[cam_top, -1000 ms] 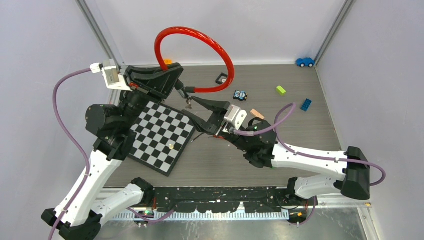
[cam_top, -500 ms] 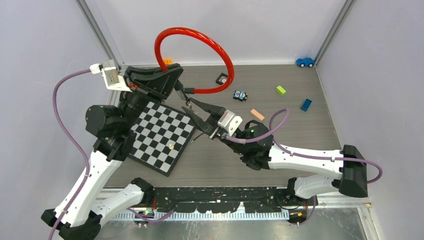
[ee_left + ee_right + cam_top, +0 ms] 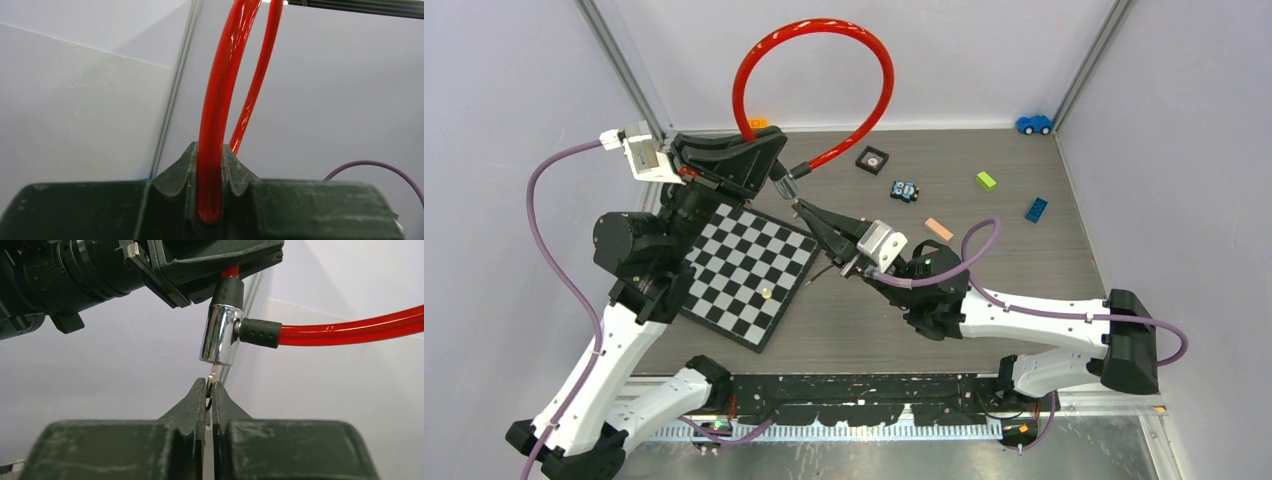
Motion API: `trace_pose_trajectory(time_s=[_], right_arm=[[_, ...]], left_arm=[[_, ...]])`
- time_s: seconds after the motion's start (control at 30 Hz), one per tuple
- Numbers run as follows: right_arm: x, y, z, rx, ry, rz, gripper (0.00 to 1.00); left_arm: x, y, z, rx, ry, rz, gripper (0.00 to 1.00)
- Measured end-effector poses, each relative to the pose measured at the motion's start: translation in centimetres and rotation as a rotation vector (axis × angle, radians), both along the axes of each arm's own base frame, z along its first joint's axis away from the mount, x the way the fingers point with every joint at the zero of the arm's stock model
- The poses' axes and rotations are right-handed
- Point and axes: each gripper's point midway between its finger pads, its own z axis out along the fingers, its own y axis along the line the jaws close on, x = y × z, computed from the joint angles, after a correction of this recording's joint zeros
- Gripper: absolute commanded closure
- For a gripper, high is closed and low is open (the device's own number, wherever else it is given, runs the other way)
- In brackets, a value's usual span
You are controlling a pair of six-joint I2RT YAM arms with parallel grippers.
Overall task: Lock with the key
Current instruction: Lock the lock.
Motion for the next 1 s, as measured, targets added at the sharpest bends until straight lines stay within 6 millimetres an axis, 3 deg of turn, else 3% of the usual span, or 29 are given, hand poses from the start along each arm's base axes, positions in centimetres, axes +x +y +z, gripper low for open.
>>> trace_pose_trajectory(time_s=[0.2,0.27,0.37,0.43,0.7,1.0], right_arm=[[0.1,-0.1,0.0,0.006,0.012,-0.002,0.94],[0.1,-0.1,0.0,0.007,0.013,-0.002,0.86],[0.1,-0.1,0.0,0.01,0.017,0.003,0.62],[-0.1,0.0,0.0,0.012,0.021,0.014,0.57],[-0.9,-1.1,0.5,0.047,0.046,0.049,0.52],[-2.1,-5.0,4.0,0.174,0.045,0.074,0.51]], left_arm=[[0.1,0.0,-0.1,-0.002,0.003,0.004,1.0],[0.1,0.0,-0.1,-0.002,0.005,0.004,1.0],[0.2,0.0,-0.1,-0.003,0.005,0.005,1.0],[0.2,0.0,-0.2,-0.002,0.007,0.005,1.0],[0.2,0.0,-0.3,0.001,0.007,0.003,1.0],[0.2,0.0,-0.3,0.002,0.008,0.004,1.0]])
